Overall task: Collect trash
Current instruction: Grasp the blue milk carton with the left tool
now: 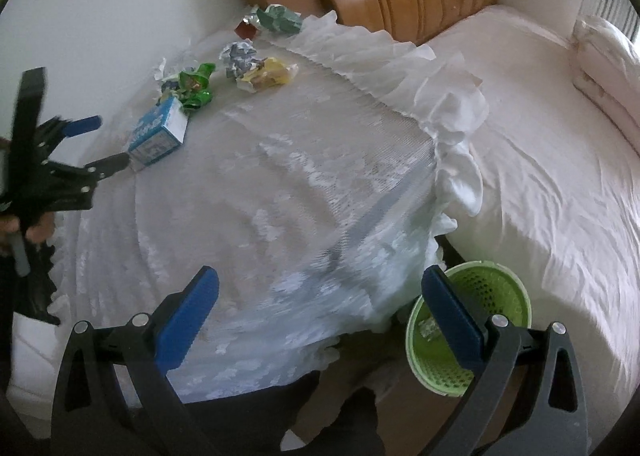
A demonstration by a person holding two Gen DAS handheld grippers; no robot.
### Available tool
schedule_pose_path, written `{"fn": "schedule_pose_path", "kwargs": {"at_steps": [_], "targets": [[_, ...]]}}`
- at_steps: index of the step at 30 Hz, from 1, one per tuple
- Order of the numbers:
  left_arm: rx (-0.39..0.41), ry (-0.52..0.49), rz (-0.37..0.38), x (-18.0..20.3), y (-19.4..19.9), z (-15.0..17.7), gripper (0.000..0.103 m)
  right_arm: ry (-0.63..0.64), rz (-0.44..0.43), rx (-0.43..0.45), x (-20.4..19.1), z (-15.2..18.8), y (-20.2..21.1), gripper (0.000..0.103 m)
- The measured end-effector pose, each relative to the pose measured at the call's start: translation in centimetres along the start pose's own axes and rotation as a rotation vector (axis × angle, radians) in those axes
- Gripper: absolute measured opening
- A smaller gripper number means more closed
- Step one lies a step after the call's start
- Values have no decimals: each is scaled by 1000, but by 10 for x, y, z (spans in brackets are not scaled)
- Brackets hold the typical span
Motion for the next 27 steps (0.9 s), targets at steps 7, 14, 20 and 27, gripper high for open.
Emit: {"fn": "schedule_pose_path", "kwargs": {"at_steps": [7, 14, 20, 27], "targets": [[-27, -136, 45, -17, -40, -18, 95, -15, 12, -27, -23, 0, -3, 101], [-35, -223, 118, -14, -67, -15, 83, 2, 14, -42, -45, -9, -15, 101], [-15, -144, 164, -22, -68, -13, 79, 12, 11, -45, -55, -23, -26, 101], [16, -5, 155, -25, -55, -8, 78, 42, 23, -7, -57, -60, -32, 101]]}}
Point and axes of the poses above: each gripper's, at about its wrist camera, not at the fingertips, and y roughly against the way its jaws point, x to its right, z to its underside, the point moved 6 cm from there along -y, roughly the way its jaws point, and after that the axes turned 6 degrees about -x, right-handed, at the moved point
